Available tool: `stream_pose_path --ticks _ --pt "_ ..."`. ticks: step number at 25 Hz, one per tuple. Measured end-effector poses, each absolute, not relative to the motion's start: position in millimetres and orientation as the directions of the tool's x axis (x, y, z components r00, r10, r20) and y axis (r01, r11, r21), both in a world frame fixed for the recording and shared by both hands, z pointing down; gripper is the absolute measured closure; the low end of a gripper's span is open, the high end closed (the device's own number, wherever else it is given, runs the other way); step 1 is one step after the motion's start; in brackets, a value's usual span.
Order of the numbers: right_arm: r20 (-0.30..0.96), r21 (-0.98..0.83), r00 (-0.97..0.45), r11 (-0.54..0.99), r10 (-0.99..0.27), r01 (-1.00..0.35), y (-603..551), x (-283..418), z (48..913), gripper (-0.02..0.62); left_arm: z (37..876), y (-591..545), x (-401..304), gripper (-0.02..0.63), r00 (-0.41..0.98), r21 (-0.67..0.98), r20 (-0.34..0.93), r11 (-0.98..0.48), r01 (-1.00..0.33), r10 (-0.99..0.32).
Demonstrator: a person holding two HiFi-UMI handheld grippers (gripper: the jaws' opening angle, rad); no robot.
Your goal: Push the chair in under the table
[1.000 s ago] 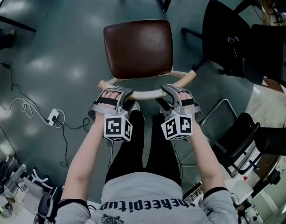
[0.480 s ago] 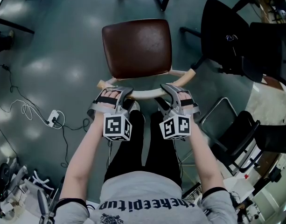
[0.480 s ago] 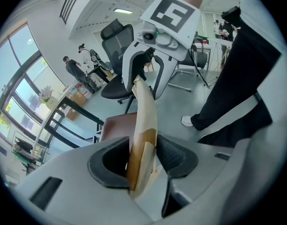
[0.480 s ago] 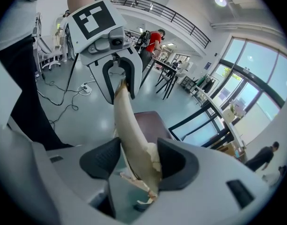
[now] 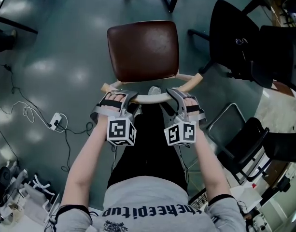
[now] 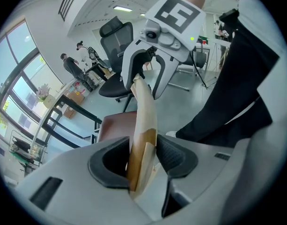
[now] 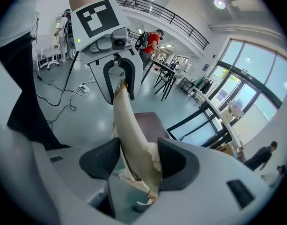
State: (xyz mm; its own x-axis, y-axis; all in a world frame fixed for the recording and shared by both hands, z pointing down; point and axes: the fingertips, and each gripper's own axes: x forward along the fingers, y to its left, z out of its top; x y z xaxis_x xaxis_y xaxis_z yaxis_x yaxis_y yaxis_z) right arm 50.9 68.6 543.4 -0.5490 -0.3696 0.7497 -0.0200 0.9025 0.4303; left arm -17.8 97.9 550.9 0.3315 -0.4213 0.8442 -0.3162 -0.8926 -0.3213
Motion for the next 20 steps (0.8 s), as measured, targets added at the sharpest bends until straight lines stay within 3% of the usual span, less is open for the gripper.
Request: stream_pose_path --ticks 20 --pt "0.727 0.452 -0.551 0.89 -0.409 -0.064 62 42 540 0.341 564 85 -29 0.42 0.233 -0.419 0.859 -0.888 -0.189 -0.455"
